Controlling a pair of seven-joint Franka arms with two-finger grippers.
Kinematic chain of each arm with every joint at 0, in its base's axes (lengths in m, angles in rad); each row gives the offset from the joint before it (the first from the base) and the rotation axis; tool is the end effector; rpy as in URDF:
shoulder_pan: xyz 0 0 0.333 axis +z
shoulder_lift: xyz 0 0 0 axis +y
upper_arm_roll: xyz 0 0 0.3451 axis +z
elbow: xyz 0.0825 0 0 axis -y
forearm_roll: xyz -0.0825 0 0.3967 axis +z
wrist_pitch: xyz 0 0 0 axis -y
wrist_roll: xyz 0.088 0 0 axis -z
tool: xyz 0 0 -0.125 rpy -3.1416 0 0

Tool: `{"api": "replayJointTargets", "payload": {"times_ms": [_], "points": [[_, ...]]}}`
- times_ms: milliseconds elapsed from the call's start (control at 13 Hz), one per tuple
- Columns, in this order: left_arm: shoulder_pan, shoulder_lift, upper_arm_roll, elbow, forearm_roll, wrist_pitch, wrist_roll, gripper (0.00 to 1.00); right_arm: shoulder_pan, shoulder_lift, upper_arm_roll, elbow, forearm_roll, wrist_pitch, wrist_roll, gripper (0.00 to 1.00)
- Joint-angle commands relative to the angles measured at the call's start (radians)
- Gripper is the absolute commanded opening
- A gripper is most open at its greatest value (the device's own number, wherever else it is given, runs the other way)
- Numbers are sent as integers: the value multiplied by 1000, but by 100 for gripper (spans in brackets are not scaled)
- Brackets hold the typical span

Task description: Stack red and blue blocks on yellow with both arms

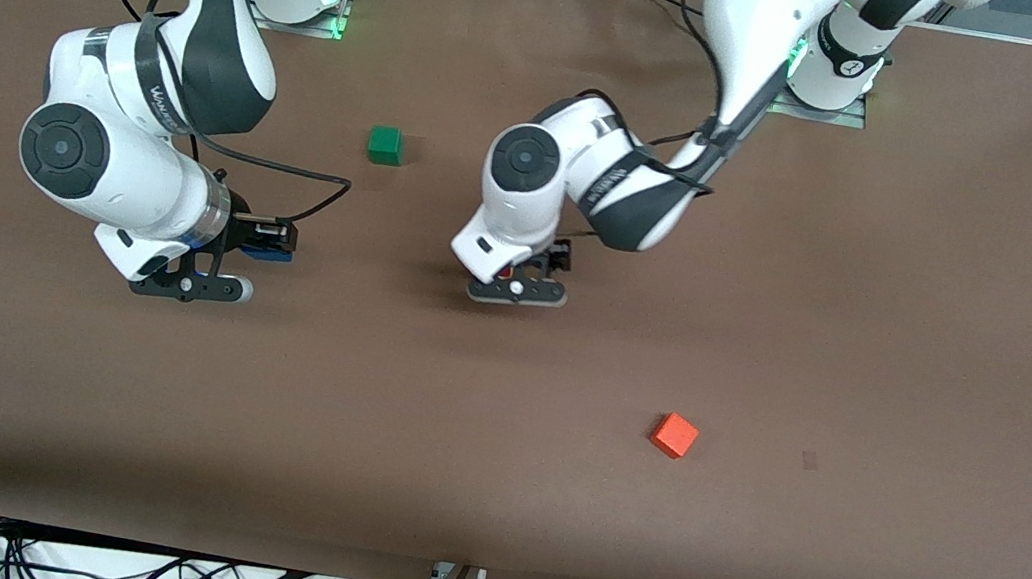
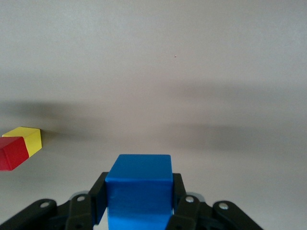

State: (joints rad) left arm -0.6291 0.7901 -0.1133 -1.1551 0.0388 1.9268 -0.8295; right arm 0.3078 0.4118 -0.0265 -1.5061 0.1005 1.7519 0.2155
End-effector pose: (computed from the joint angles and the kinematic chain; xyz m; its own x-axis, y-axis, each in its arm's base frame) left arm 0.6001 -0.5112 0.3247 0.9935 0.1054 -0.0423 0.1063 -0.9941 0.0193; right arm 0.6507 0.2018 0.4215 0.9827 0.0443 -0.1798 0.0365 -0.9983 -0.0464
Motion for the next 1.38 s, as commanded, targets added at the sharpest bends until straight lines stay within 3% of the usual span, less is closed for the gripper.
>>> {"api": "replayJointTargets", "payload": {"times_ms": [0,308,692,846,1000,1308], "points": [[159,-97,-13,-6,18,-52,117,100,43,-22,2,4,-10,-32,47,26],[375,-161,-19,-8,16,-111,318,100,114,-38,19,4,-5,-51,94,26],[590,-268,-20,-12,13,-133,424,100,238,-13,43,4,-5,-3,149,28],[644,-285,-22,-14,-5,-254,550,100,316,59,43,4,-15,130,230,29],[690,-282,-20,-11,-66,-261,585,100,391,80,40,4,-47,150,301,29],[697,-299,-14,-5,-65,-270,609,100,393,96,42,7,-53,228,292,33]]}}
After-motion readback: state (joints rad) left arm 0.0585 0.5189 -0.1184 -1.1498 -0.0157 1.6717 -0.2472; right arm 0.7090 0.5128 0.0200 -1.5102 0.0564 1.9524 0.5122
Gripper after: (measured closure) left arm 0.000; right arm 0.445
